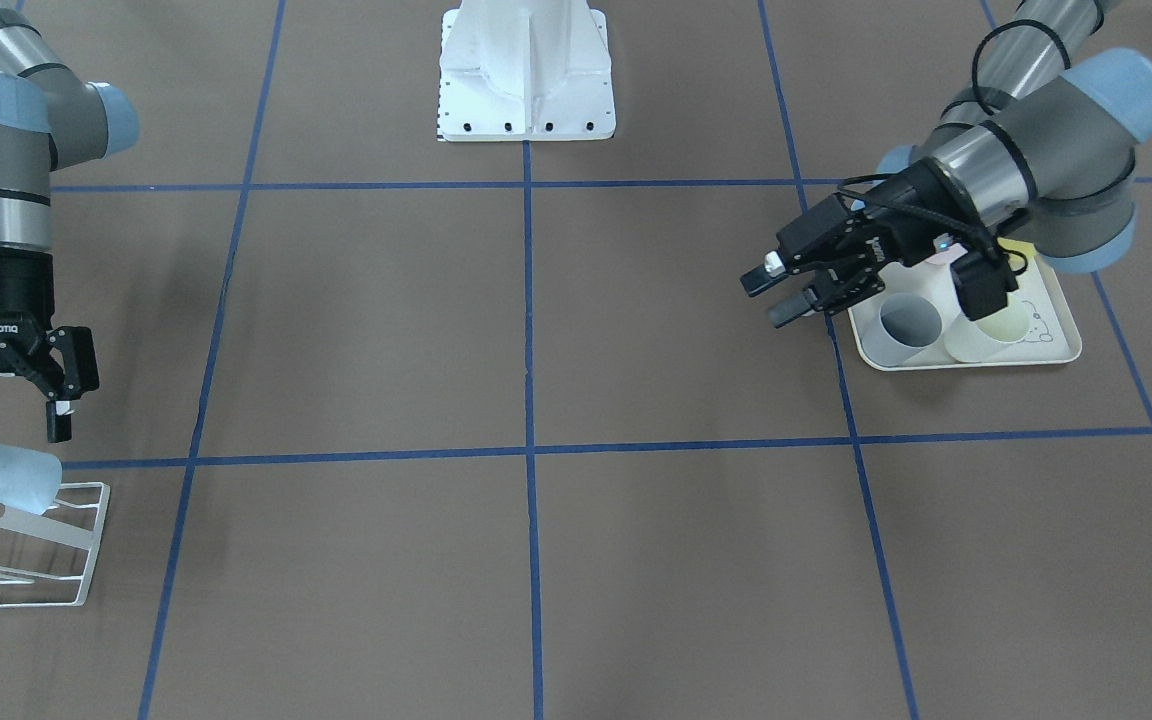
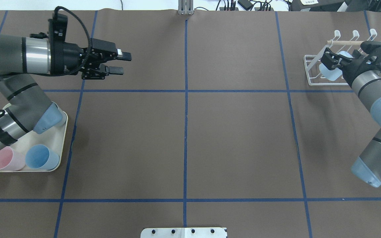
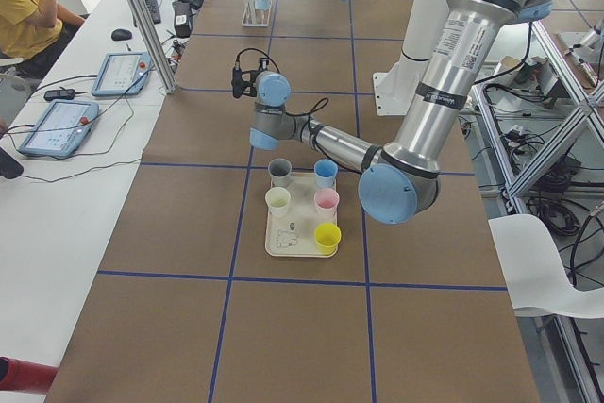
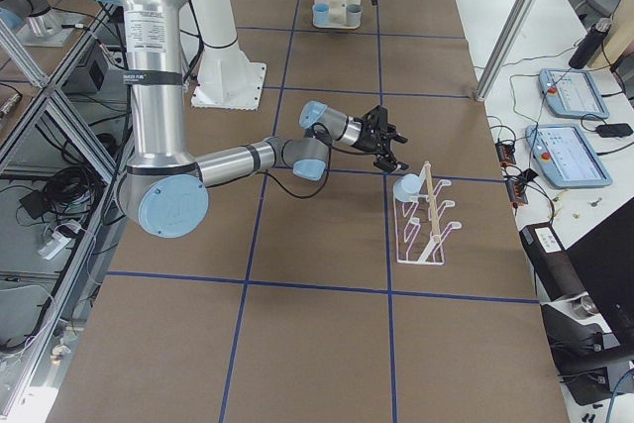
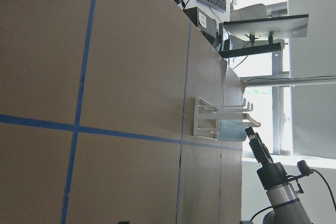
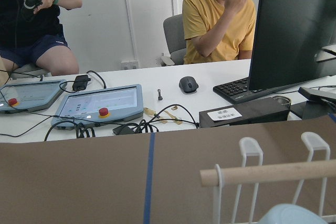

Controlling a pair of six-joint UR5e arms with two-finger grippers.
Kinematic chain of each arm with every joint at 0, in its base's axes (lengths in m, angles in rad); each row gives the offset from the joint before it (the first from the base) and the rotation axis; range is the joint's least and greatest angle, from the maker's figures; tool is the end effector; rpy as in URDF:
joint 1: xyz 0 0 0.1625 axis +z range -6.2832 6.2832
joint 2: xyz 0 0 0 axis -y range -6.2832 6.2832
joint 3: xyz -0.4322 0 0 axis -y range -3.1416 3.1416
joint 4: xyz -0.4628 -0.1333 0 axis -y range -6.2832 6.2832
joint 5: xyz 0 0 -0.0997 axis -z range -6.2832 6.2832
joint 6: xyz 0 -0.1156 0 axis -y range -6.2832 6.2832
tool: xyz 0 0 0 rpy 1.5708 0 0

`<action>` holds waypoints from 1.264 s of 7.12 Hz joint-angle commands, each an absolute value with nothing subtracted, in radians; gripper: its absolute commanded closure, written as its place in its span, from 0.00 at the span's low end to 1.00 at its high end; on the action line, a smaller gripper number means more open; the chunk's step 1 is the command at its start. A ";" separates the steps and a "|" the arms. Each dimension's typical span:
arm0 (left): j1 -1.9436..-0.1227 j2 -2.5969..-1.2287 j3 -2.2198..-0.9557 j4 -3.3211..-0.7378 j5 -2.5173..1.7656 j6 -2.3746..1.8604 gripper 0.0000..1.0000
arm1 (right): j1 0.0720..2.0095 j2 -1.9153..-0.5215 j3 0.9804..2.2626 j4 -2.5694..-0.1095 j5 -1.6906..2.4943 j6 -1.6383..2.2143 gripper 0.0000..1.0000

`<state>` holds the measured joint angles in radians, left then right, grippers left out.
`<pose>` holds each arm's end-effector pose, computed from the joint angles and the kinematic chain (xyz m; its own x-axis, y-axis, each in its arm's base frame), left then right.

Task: Transfer IKEA cup to right arm and place on rack

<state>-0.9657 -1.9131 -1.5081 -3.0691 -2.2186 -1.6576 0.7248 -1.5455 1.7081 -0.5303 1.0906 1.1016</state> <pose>0.3230 -0.5786 0.3254 -0.1443 0.0871 -0.9857 0.3086 0.9504 0.0388 -0.3248 -0.5370 0.4635 0.6518 0.0416 0.7572 -0.6906 0.4451 0.5701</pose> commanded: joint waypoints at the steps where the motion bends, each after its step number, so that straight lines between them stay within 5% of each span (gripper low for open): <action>1: -1.040 -1.801 -1.522 -3.068 -2.241 -1.464 0.24 | 0.680 -1.559 1.790 -0.535 1.094 1.121 0.00; 5: -1.152 -1.601 -1.522 -2.982 -2.224 -0.960 0.25 | 0.615 -1.491 1.934 -0.707 1.262 1.258 0.00; 9: -1.170 -1.374 -1.549 -2.861 -2.229 -0.754 0.25 | 0.617 -1.324 1.942 -1.004 1.368 1.256 0.00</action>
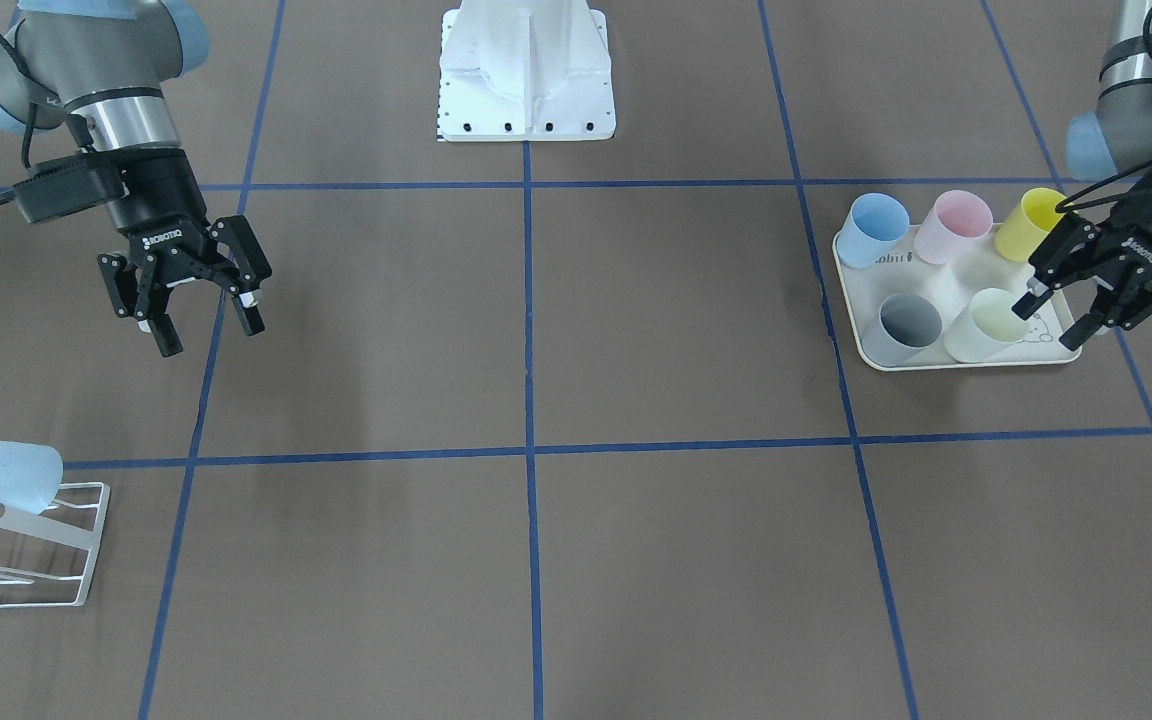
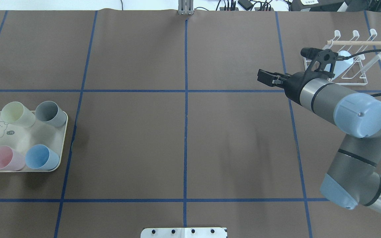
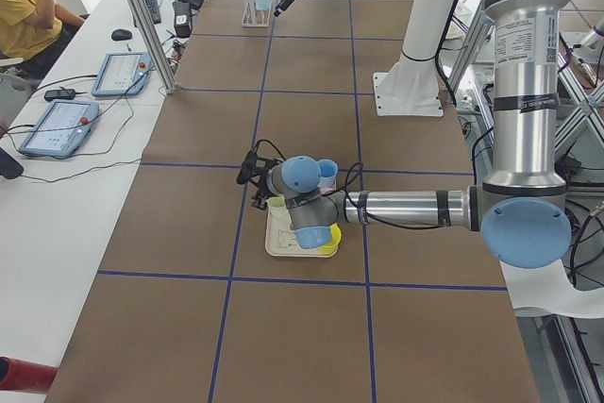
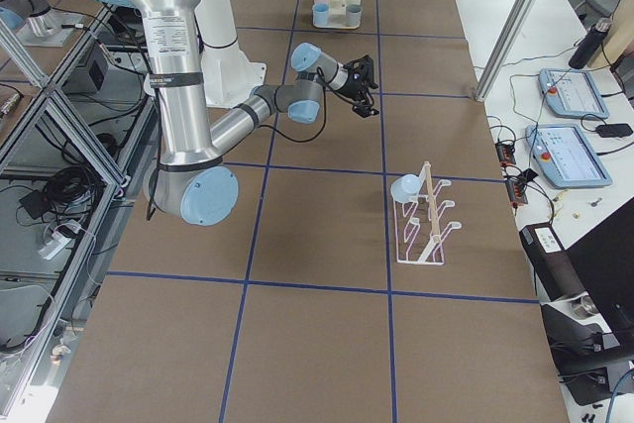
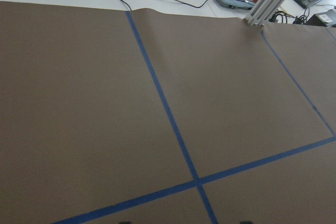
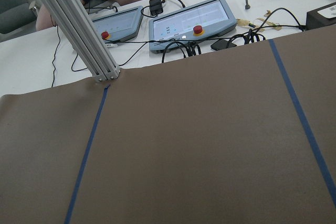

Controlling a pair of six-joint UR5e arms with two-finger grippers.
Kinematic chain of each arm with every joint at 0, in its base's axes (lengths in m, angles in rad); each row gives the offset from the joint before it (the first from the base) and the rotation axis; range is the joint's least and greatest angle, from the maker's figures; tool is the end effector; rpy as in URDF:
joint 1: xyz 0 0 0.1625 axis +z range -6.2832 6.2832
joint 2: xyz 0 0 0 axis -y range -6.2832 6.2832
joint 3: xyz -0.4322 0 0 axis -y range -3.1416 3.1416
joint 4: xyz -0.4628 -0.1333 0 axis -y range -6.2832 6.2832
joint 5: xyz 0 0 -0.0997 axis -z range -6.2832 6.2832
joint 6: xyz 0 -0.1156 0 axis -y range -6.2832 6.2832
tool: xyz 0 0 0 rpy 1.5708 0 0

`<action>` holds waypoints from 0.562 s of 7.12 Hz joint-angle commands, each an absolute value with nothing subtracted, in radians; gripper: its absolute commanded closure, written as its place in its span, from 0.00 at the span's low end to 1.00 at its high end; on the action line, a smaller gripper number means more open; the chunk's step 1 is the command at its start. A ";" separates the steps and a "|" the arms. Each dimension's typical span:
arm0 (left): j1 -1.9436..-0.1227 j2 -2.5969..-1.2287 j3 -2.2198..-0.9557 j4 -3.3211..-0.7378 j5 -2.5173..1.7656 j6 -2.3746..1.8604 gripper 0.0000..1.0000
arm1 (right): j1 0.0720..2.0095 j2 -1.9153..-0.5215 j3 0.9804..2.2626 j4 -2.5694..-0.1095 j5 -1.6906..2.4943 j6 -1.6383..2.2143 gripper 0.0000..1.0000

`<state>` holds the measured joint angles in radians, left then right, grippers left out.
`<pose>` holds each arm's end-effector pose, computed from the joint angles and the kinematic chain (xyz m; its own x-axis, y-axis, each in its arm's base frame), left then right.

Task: Transfer IKEA cup to right arm and place on rack

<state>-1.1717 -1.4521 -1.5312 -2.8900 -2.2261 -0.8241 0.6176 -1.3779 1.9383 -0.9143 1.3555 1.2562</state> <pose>0.1479 -0.5124 0.6097 0.4623 0.2896 -0.8381 0.2716 0.8535 0.4447 -0.4102 -0.4851 0.2863 0.4943 -0.0197 0.8691 -0.6059 0.7091 0.3607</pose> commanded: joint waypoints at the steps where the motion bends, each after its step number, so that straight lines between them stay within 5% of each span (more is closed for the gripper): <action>1: -1.166 -1.292 -1.596 -2.859 -2.238 -0.747 0.25 | 0.612 -1.298 1.939 -1.043 1.370 1.270 0.00; 4: -1.140 -1.094 -1.693 -2.858 -2.244 -0.724 0.25 | 0.601 -1.266 1.921 -1.058 1.410 1.340 0.00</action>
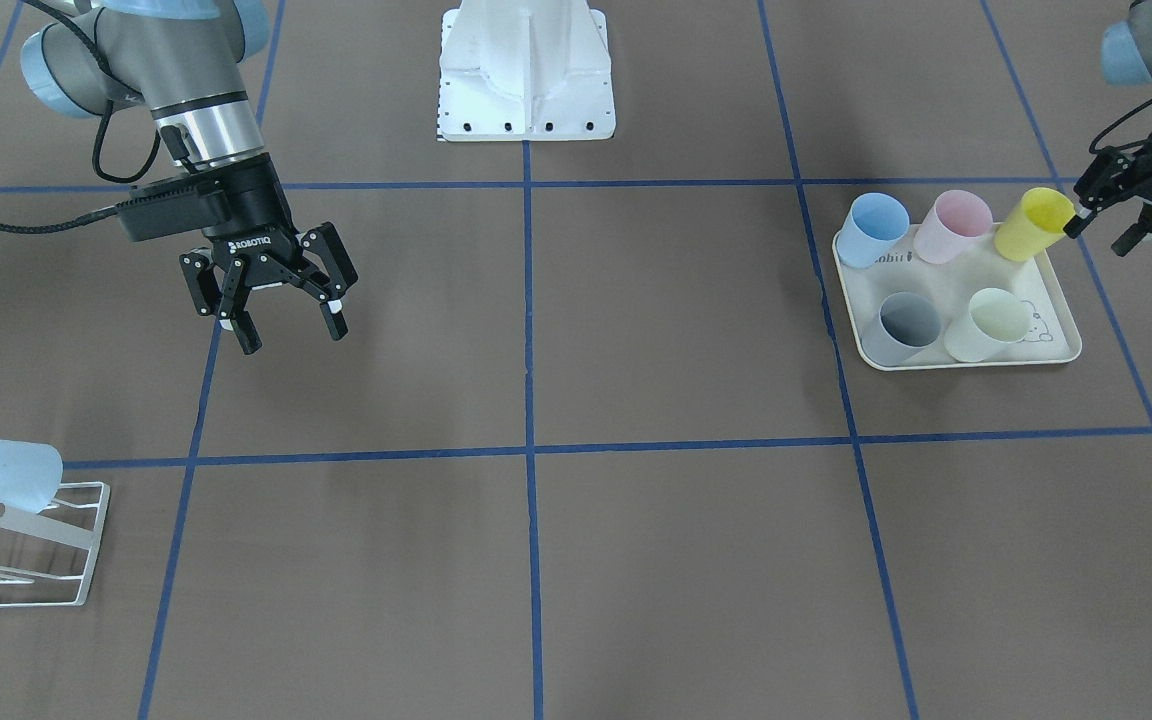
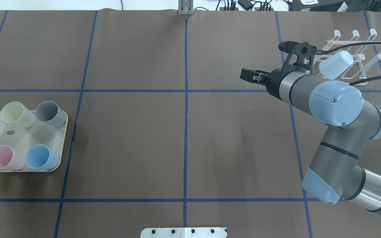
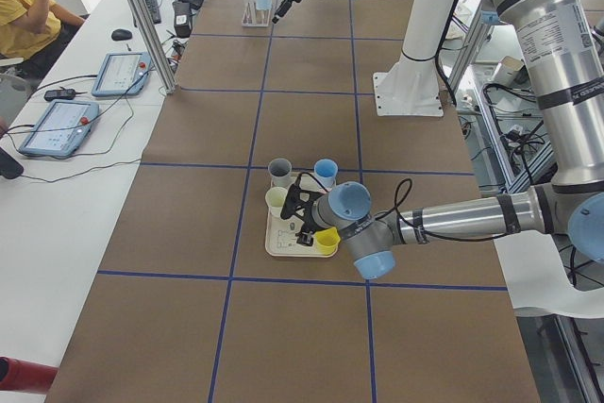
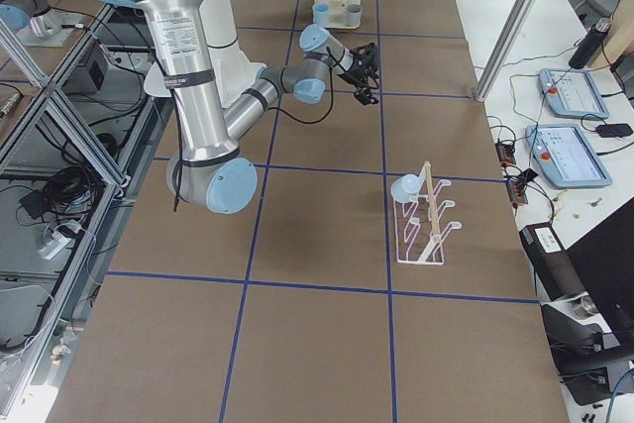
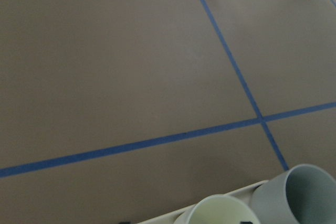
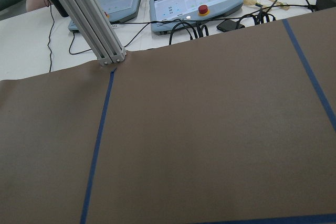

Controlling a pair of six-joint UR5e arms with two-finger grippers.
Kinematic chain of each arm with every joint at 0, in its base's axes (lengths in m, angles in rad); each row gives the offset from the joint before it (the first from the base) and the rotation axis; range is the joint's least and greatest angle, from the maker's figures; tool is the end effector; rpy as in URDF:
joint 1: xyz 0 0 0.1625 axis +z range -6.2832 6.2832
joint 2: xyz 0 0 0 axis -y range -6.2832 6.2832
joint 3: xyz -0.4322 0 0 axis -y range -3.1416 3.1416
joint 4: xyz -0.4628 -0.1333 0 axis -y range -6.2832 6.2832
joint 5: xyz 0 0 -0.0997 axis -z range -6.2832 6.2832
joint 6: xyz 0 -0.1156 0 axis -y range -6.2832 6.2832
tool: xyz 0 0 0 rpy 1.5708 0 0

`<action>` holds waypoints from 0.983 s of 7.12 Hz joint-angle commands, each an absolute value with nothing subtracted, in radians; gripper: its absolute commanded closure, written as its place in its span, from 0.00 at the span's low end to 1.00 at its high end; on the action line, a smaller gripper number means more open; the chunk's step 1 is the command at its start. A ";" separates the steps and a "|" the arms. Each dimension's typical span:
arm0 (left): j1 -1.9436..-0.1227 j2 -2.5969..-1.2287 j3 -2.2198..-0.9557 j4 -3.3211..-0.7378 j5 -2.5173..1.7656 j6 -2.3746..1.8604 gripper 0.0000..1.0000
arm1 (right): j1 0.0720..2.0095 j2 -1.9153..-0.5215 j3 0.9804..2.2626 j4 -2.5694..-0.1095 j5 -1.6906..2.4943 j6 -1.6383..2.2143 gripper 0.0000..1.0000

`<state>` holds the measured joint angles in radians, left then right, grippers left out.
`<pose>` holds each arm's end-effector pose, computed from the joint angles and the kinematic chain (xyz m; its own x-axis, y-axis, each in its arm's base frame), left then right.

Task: Transfer IKEA cup to right arm and place on rack

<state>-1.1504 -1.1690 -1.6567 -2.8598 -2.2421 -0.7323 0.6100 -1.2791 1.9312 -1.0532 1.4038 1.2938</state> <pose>0.1079 -0.3919 0.6726 0.5291 0.2432 -0.8130 0.1668 0.9095 0.3807 -0.4339 -0.4894 0.2483 0.4966 0.0181 0.8678 -0.5765 0.7543 0.3142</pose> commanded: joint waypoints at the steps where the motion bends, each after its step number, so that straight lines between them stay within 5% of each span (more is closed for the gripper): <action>1: -1.128 -1.079 -1.695 -2.800 -2.258 -0.724 0.25 | 0.597 -1.266 1.899 -1.049 1.405 1.409 0.00; 7: -1.092 -1.131 -1.692 -2.620 -2.257 -0.739 0.24 | 0.571 -1.266 1.901 -1.046 1.378 1.411 0.00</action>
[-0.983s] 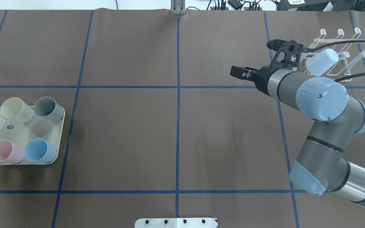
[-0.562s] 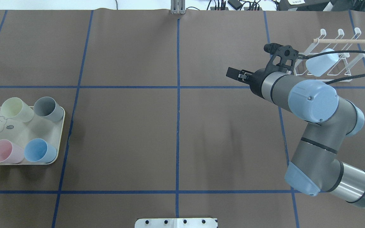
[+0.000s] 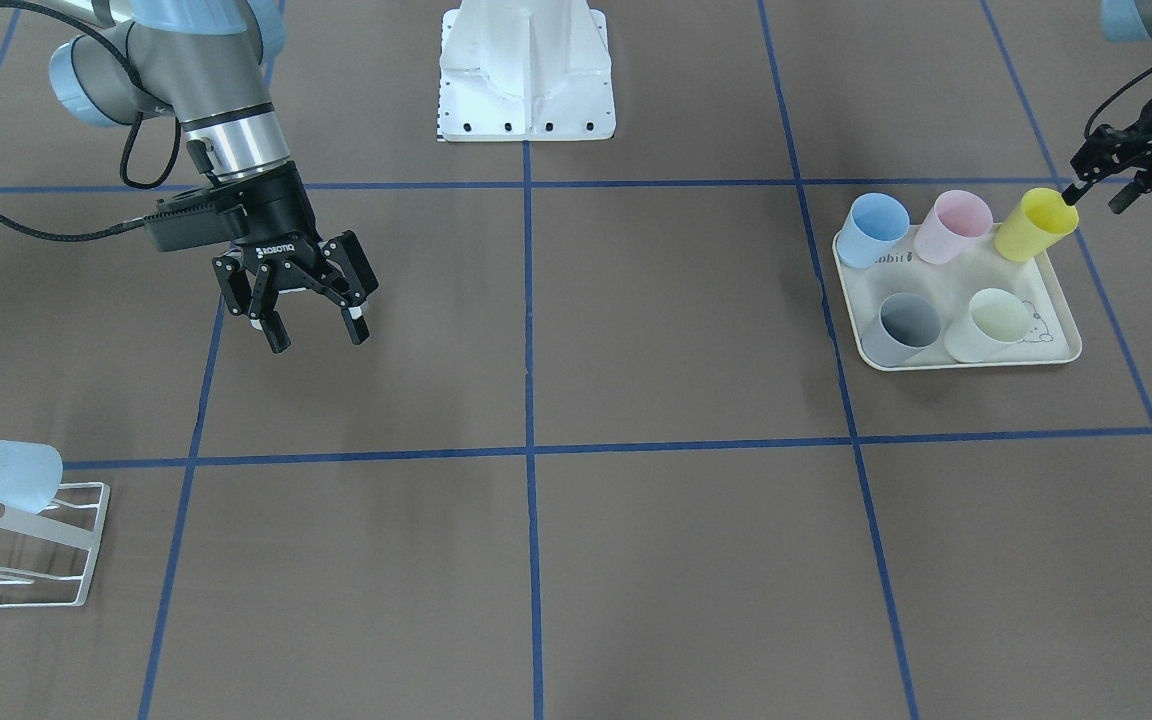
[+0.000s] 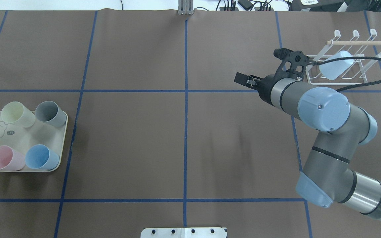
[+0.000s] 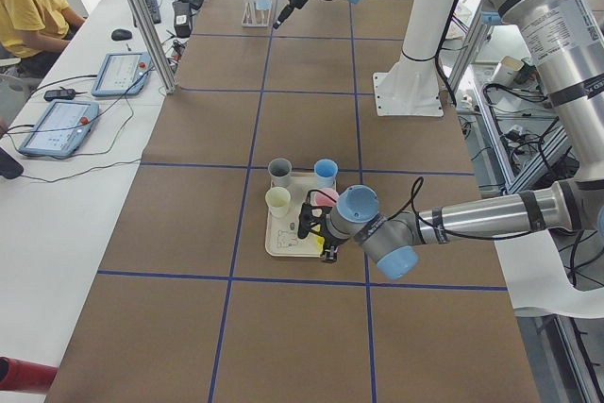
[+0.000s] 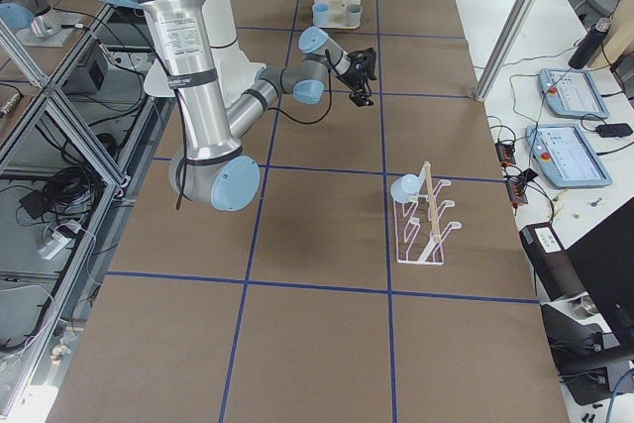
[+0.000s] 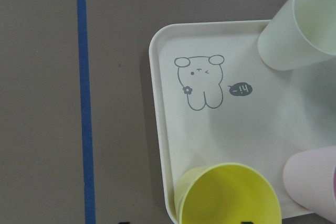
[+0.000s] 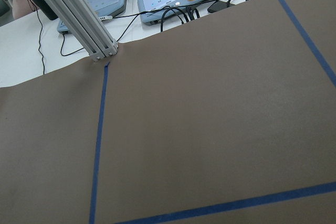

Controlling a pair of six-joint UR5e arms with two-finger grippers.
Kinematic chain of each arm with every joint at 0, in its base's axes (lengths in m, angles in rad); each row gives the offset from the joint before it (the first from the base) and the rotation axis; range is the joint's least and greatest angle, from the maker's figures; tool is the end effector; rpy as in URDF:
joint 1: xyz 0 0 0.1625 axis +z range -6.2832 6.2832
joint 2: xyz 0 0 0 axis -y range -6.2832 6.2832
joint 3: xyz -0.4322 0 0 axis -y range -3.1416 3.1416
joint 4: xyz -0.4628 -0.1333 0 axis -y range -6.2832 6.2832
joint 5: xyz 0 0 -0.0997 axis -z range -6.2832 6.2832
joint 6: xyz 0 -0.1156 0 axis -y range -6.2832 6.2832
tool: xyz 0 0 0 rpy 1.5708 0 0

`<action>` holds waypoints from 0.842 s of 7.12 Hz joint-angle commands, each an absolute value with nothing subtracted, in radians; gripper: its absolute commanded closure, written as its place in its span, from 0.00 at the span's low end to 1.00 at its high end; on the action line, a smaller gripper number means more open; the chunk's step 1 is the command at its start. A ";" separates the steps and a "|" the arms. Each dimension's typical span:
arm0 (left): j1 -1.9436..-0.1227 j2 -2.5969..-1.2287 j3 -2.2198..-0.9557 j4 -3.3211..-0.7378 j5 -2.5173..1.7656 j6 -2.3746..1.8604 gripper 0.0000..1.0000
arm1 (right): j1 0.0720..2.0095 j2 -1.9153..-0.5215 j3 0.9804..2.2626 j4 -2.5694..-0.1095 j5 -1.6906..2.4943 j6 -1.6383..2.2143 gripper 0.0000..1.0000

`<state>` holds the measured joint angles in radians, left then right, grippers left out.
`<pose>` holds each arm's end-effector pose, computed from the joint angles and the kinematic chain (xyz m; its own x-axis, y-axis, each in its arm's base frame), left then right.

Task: Transfer IKEA cup to right arm and place on rack

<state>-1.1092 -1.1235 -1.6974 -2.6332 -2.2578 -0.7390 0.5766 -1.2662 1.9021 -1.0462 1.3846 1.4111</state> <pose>0.1183 -0.3725 0.6966 0.5918 0.0934 -0.8007 0.0950 0.9783 0.1844 -0.4571 -0.4818 0.2538 0.4380 0.0984 0.8936 -0.6163 0.7566 0.2187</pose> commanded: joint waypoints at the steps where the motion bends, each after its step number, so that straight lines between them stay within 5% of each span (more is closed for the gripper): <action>1: -1.069 -1.132 -1.680 -2.622 -2.256 -0.739 0.26 | 0.571 -1.266 1.899 -1.046 1.379 1.411 0.00; 3: -1.049 -1.143 -1.671 -2.622 -2.256 -0.739 0.37 | 0.569 -1.264 1.899 -1.046 1.378 1.411 0.00; 6: -1.037 -1.143 -1.664 -2.622 -2.253 -0.735 0.97 | 0.569 -1.264 1.901 -1.046 1.378 1.411 0.00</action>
